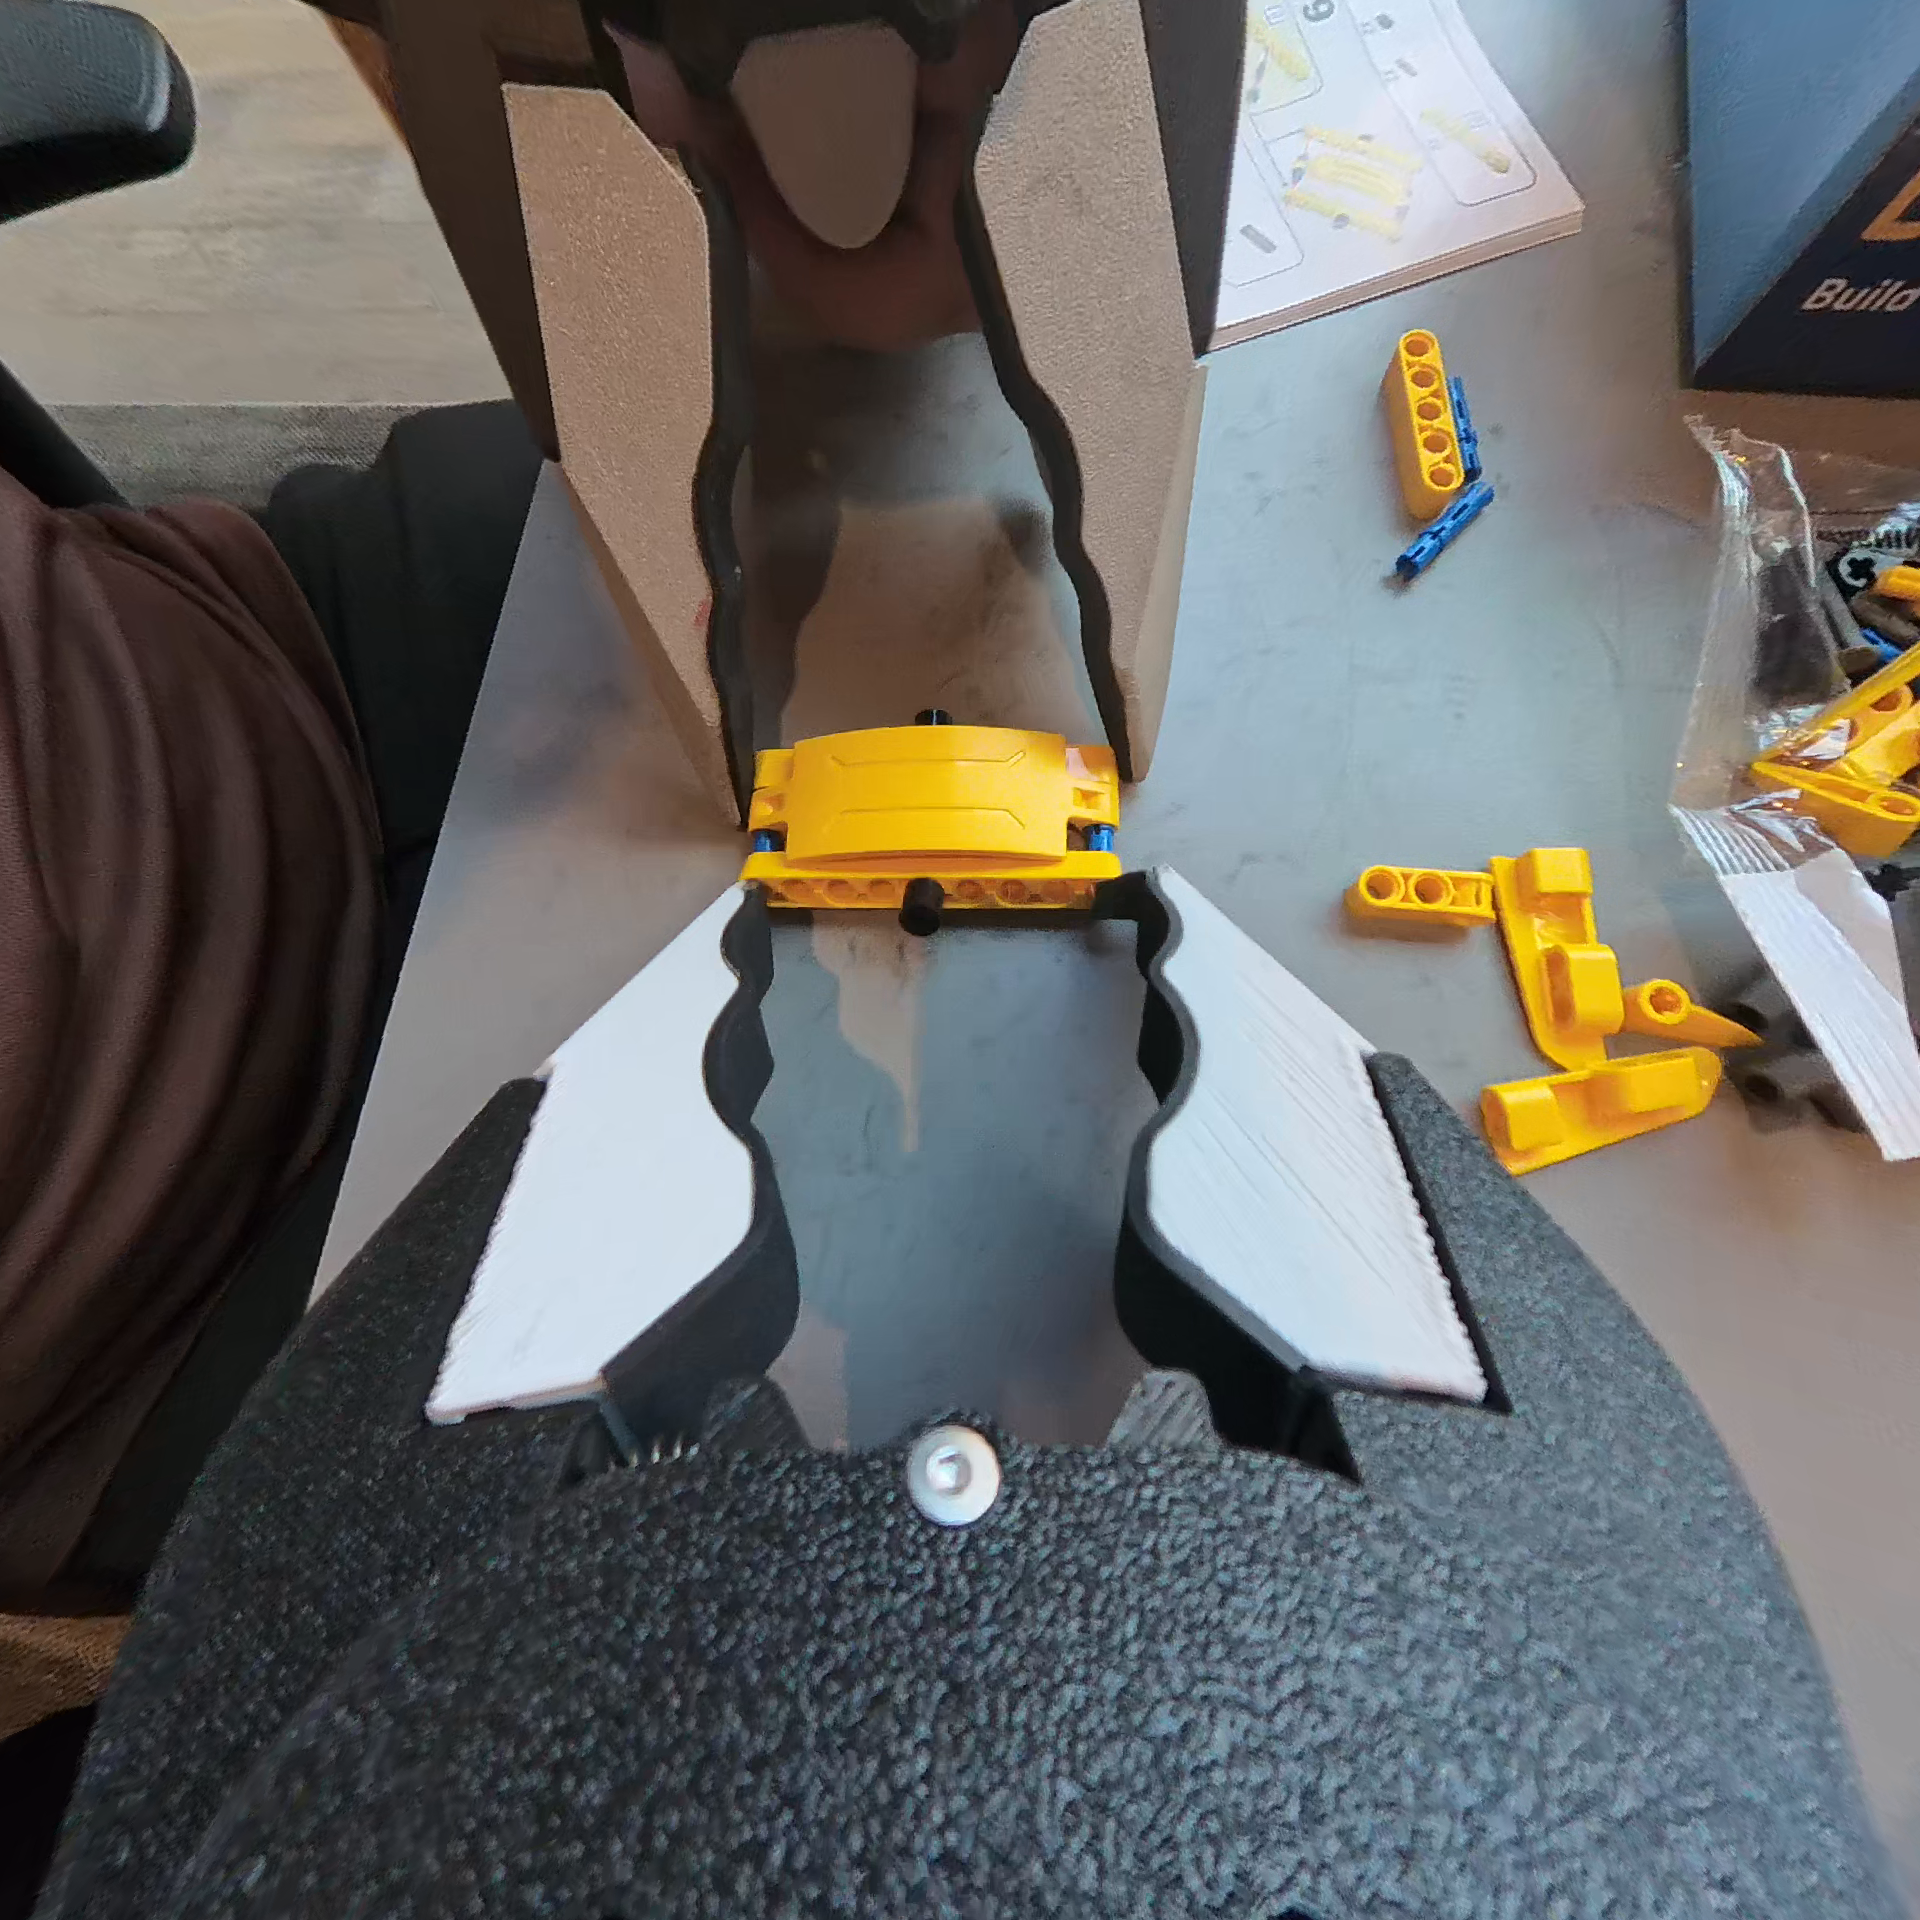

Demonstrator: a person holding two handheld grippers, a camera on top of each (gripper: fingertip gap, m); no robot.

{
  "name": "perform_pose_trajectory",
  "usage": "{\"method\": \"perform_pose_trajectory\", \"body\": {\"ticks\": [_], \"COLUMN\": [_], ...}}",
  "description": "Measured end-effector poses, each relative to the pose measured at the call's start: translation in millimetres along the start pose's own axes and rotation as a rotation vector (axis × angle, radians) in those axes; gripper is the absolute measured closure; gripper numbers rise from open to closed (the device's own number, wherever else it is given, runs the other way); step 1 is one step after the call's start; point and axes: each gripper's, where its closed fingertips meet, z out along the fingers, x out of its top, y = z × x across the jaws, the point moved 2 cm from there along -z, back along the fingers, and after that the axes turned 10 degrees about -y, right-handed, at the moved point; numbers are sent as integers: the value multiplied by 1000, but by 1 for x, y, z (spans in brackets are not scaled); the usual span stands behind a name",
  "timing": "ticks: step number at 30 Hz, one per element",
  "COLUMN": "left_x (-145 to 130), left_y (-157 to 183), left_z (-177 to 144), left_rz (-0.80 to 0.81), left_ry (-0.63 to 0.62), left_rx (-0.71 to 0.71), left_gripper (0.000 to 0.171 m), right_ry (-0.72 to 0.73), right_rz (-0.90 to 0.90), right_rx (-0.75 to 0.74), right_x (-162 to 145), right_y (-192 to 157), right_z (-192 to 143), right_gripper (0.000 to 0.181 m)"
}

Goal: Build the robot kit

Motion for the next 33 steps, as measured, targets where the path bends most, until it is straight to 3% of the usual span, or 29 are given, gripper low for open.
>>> {"method": "perform_pose_trajectory", "body": {"ticks": [25, 33], "left_x": [1, 2], "left_y": [1, 1], "left_z": [1, 1], "left_rz": [-13, -32], "left_ry": [3, 2], "left_rx": [15, 38], "left_gripper": [99, 99], "right_ry": [33, 135], "right_rz": [-58, -28], "right_rx": [-13, -18], "right_x": [-6, -2], "right_y": [-1, 3], "right_z": [-11, -26], "right_gripper": [112, 113]}}
